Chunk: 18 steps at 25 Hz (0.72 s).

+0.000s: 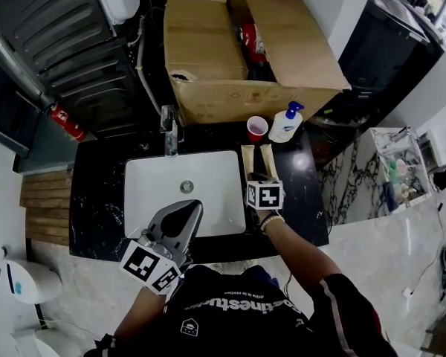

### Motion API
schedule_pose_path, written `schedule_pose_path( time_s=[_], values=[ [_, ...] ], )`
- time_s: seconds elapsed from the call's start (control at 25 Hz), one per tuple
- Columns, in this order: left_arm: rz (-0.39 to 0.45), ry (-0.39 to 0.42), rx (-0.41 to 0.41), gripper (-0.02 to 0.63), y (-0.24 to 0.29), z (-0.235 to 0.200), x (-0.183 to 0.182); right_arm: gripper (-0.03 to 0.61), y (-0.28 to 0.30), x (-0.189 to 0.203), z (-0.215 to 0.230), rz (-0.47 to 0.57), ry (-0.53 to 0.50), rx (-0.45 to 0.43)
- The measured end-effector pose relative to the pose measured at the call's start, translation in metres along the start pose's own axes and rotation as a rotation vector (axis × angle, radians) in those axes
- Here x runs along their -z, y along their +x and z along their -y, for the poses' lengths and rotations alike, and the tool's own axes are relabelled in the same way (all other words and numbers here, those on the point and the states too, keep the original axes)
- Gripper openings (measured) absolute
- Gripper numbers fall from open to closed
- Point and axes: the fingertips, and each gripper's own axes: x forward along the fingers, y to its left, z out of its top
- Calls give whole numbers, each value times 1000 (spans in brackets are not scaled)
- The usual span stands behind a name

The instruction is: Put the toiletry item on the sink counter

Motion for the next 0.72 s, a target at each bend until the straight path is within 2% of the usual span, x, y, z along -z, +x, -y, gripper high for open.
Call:
schedule_pose_path(
  time_s=[0.36, 0.72],
  values=[
    [4, -1, 1, 14, -3, -2, 0, 54, 0, 3, -1, -12, 23, -1],
    [5, 3, 9, 14, -6, 0, -2, 133, -5, -5, 2, 30, 82, -5]
  ],
)
